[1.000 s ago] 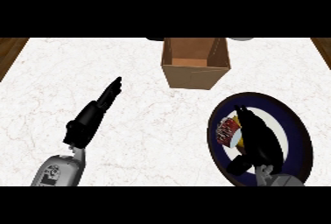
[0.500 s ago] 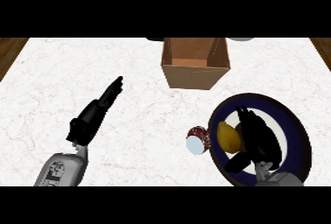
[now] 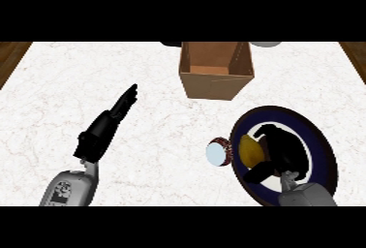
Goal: Pick the lemon from the plate and place it in the cardboard box
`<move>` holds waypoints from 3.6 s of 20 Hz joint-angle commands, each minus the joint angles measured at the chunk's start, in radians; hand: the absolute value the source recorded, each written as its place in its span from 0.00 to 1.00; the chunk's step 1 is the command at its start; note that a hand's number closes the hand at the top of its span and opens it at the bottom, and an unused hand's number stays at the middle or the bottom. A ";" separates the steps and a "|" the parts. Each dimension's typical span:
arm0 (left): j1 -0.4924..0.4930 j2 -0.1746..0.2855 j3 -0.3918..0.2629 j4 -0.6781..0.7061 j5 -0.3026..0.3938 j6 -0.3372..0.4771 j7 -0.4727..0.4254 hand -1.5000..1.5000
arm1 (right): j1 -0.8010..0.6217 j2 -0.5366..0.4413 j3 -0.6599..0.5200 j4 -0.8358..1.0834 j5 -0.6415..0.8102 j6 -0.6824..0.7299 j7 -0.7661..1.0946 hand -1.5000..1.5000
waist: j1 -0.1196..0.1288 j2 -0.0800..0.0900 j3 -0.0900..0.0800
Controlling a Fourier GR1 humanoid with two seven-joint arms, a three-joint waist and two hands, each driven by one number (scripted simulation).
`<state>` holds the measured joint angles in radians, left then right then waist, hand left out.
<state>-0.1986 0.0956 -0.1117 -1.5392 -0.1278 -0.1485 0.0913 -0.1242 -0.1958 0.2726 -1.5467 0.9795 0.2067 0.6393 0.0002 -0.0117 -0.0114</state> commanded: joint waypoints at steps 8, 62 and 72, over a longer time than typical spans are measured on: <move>0.022 0.028 0.039 -0.026 0.017 -0.046 -0.010 0.50 | 0.001 0.000 0.049 0.037 0.181 -0.122 -0.042 1.00 | 0.002 0.011 0.011; -0.008 -0.025 0.024 -0.049 -0.031 -0.031 0.053 0.50 | -0.953 0.177 -0.072 0.181 0.068 -0.104 0.197 1.00 | 0.012 0.014 0.011; -0.052 0.021 0.094 0.010 0.025 -0.093 0.011 0.50 | -1.028 0.146 -0.145 0.515 0.101 -0.205 0.038 1.00 | 0.014 0.016 0.011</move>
<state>-0.2118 0.0687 -0.0783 -1.5368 -0.1562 -0.1893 0.0857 -1.1290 -0.0522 0.1464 -1.1432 1.0634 0.0402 0.7161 0.0139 0.0039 -0.0004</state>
